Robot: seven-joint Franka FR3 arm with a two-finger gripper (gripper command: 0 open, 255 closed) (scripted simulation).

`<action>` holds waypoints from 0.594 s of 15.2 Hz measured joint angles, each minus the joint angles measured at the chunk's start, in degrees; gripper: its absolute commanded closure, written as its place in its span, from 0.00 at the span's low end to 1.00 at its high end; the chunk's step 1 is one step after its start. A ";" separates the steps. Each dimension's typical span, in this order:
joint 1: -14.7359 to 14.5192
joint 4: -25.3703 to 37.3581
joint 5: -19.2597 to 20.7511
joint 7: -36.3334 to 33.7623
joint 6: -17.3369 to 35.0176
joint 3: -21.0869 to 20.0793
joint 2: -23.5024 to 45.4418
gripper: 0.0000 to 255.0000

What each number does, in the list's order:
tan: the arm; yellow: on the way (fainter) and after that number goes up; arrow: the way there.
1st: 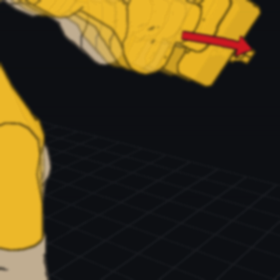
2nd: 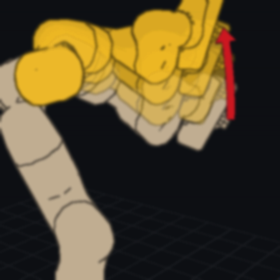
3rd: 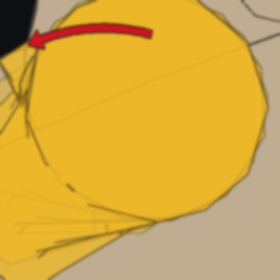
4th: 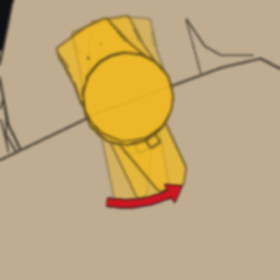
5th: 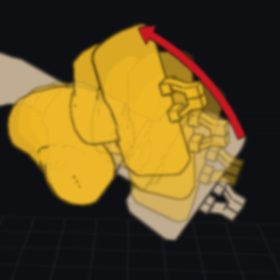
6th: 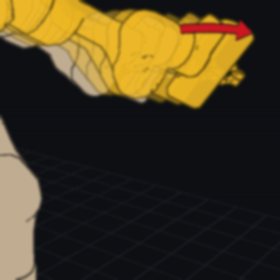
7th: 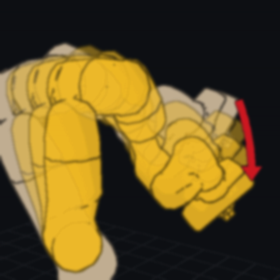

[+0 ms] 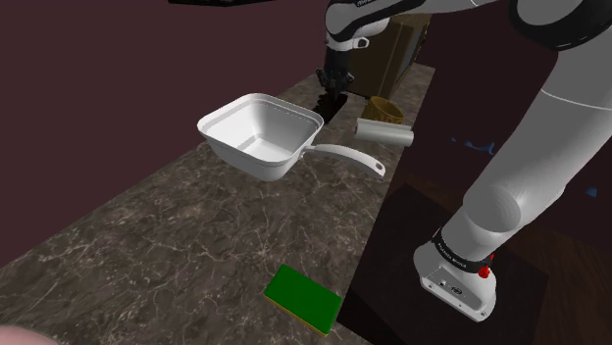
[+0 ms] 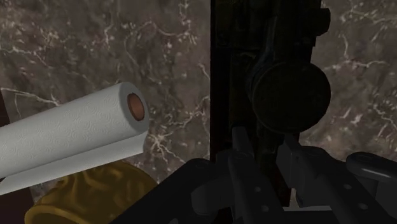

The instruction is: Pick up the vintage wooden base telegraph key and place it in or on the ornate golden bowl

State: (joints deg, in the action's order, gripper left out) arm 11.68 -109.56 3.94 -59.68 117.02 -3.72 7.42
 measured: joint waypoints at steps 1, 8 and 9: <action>-0.01 0.52 -0.05 0.05 -0.83 -0.02 -0.31 1.00; -0.02 4.43 -0.27 0.39 -5.94 -0.05 -1.53 1.00; 0.03 5.00 -0.32 0.55 -6.76 -0.02 -1.77 1.00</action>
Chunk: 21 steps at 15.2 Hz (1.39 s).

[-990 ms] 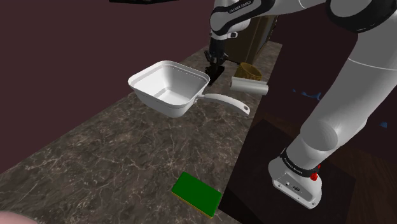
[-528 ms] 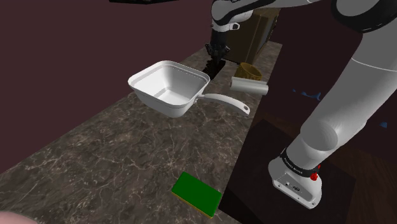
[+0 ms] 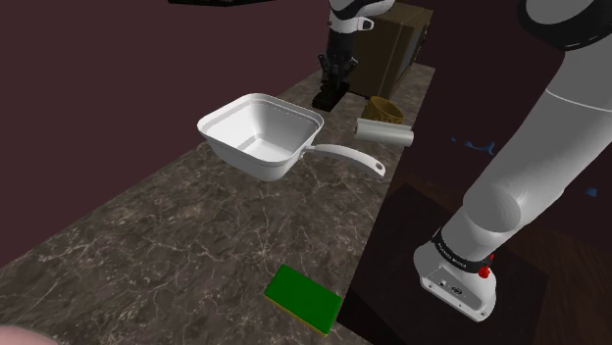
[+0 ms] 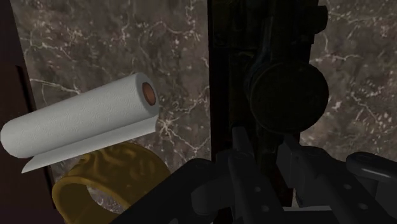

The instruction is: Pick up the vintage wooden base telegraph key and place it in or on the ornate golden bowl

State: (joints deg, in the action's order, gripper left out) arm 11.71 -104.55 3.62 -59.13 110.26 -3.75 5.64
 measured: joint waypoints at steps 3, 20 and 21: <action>0.00 1.91 -0.07 0.14 -2.21 -0.01 -0.31 1.00; 8.09 0.77 -0.69 15.80 -4.27 7.37 -4.30 1.00; 8.80 0.95 -0.72 17.21 -4.53 8.04 -4.43 1.00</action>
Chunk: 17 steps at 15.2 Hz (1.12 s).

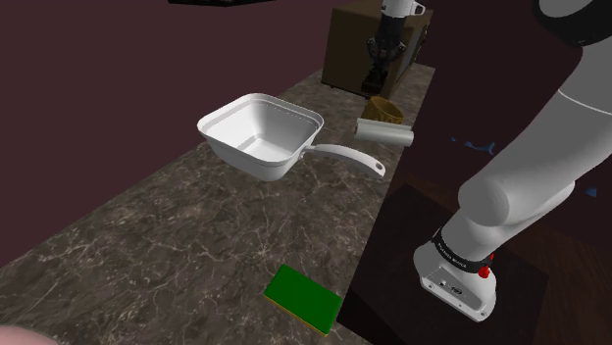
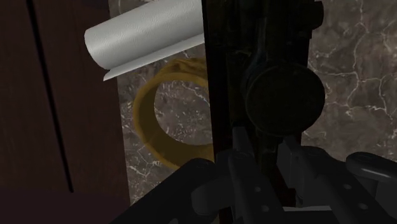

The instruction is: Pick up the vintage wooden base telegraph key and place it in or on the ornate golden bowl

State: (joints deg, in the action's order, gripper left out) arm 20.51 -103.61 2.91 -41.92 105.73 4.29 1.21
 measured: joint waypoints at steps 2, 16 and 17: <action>1.26 -0.52 -0.01 2.50 -0.22 1.22 -0.89 1.00; 4.03 -5.31 -0.40 7.81 7.16 3.89 1.50 1.00; 4.07 -5.77 -0.41 7.87 7.79 3.92 1.66 1.00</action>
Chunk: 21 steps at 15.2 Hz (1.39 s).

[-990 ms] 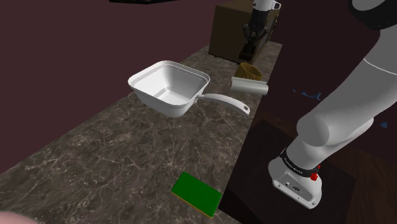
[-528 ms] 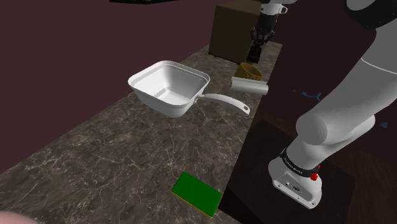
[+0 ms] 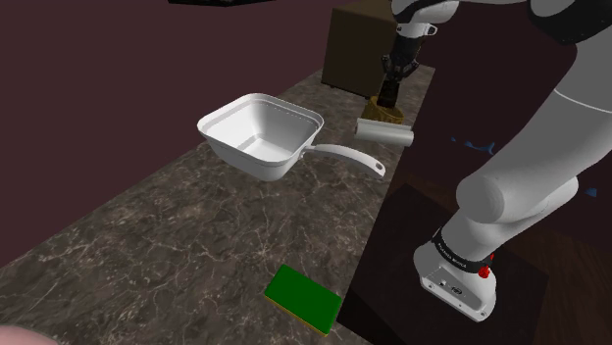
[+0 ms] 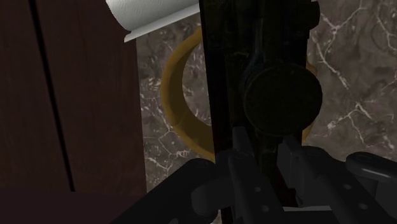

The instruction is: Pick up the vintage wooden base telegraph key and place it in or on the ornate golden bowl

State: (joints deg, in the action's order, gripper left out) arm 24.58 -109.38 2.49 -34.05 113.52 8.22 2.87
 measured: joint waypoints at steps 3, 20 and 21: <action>-0.03 -1.83 -0.04 -0.15 2.44 -0.03 0.61 1.00; -0.03 0.15 0.08 -0.04 -0.62 -0.01 -0.62 0.00; -0.14 1.44 0.08 -0.19 -2.01 -0.11 -0.74 0.00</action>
State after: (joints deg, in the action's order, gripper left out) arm 24.43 -107.94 2.57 -34.25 111.51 8.10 2.14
